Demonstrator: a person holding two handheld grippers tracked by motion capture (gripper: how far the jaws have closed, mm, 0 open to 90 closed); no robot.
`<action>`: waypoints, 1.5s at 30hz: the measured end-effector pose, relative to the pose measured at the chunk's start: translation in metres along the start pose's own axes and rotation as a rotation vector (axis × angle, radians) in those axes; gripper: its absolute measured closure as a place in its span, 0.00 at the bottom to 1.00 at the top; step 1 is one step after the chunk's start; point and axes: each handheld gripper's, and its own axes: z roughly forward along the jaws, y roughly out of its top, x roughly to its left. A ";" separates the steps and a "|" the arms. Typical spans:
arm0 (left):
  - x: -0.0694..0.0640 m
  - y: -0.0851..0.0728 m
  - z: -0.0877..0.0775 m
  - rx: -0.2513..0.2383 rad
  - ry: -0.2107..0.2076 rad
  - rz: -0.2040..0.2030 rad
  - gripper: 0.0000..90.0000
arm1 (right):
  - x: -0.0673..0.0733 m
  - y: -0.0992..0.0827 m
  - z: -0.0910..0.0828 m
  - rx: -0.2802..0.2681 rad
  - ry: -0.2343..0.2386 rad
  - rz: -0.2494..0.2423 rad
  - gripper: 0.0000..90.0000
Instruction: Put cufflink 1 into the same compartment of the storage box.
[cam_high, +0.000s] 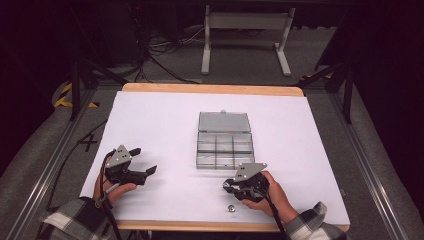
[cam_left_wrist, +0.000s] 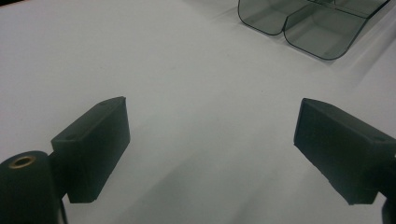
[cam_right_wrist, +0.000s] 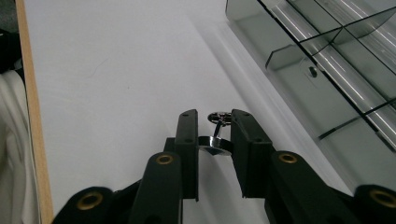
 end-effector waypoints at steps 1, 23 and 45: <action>0.000 0.000 0.000 0.001 0.001 0.002 0.13 | 0.000 0.000 -0.001 -0.005 -0.001 0.000 0.82; 0.000 0.000 0.000 -0.001 -0.001 -0.002 0.13 | -0.007 0.004 -0.011 -0.047 -0.012 0.021 0.82; 0.001 0.000 0.000 -0.002 -0.004 -0.004 0.12 | -0.037 0.030 -0.018 -0.106 -0.066 0.032 0.82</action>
